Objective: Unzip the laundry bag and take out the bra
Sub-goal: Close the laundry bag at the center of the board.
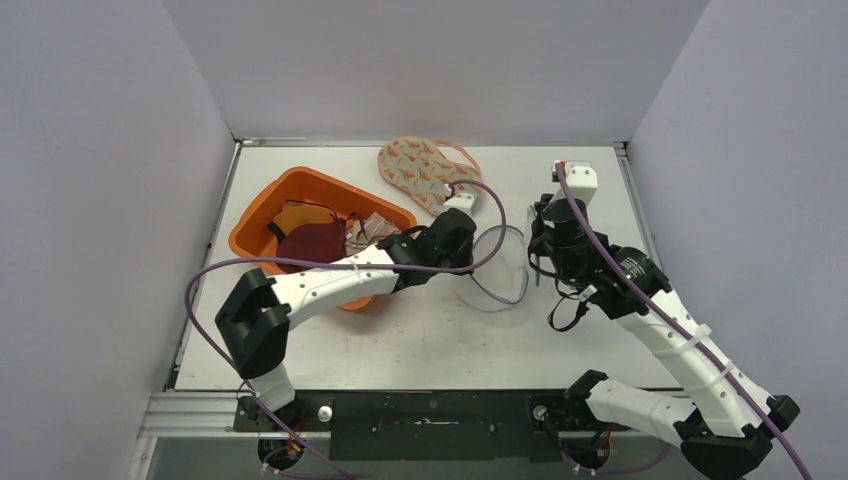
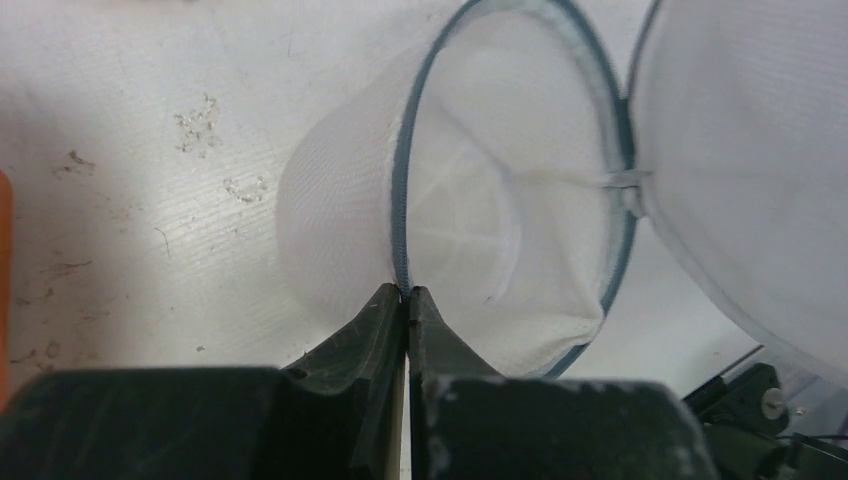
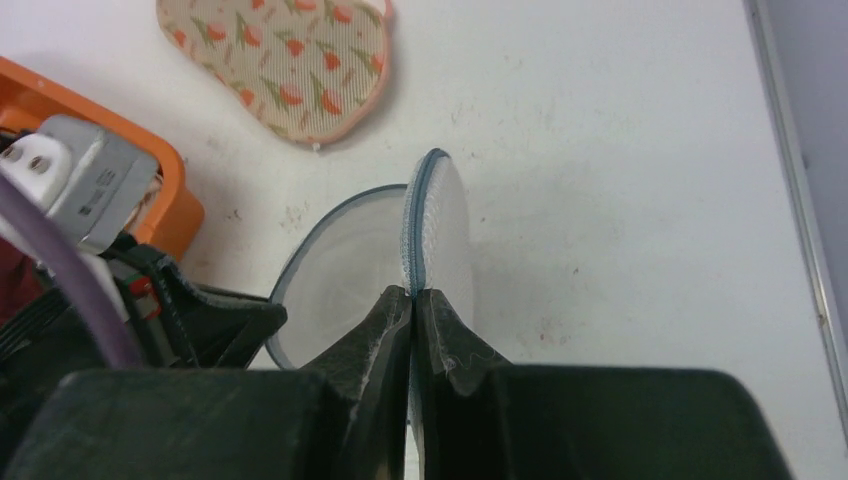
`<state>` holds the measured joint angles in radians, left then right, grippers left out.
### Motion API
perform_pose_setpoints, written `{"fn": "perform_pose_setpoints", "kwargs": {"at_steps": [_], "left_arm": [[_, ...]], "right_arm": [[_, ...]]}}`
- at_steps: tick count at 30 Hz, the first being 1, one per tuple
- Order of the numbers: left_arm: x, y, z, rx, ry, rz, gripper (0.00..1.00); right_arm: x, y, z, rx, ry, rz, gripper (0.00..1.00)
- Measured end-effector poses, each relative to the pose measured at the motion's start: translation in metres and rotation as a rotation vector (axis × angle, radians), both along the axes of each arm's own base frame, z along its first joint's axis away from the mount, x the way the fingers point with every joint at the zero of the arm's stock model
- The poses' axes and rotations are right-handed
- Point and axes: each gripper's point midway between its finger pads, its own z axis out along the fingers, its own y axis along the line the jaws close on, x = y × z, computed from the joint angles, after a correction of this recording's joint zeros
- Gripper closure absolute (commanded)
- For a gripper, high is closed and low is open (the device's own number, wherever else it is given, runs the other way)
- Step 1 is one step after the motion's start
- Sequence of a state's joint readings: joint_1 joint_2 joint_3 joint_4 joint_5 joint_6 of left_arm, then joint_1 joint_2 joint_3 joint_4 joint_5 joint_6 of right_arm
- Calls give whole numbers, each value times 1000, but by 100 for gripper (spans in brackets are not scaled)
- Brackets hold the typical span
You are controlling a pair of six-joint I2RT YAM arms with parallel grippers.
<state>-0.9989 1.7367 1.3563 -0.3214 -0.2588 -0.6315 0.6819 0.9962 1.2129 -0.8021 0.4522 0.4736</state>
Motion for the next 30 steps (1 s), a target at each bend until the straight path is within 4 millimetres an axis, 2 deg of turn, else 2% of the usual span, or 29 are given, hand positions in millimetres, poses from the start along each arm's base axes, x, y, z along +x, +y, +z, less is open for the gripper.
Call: {"fn": "perform_pose_setpoints", "kwargs": {"at_steps": [3,5,8,9,11,13,15,17,22,24,27,30], "left_arm": [[-2,6,39,-47,-46,-7,100],[-6,10,72,-111,-85,-8,100],[-8,12,100,-190,-113,-9,100],[-9,10,101,-210,-109,-13,100],[-11,8,86,-218,-77,-21,100],[-16,9,58,-186,-24,-25,100],[-21,11,32,-148,25,-26,100],[-24,11,16,-127,60,-28,100],[-24,5,19,-158,60,-38,100],[-23,4,20,-168,60,-35,100],[-23,3,15,-185,62,-30,100],[-25,9,-4,-170,87,-20,100]], "right_arm": [[6,-4,30,3,-64,-19,95],[6,-8,37,-2,-86,-34,95],[6,-11,28,-23,-73,-44,95],[5,-11,21,-35,-59,-44,95],[4,-13,4,-66,-20,-42,95],[1,-14,-4,-89,6,-41,95],[0,-16,-4,-98,10,-43,95],[-1,-18,0,-107,6,-47,95],[-1,-23,23,-104,-35,-66,95],[-1,-24,23,-108,-37,-69,95],[0,-22,7,-128,-13,-66,95],[-4,-21,-25,-174,50,-48,95]]}}
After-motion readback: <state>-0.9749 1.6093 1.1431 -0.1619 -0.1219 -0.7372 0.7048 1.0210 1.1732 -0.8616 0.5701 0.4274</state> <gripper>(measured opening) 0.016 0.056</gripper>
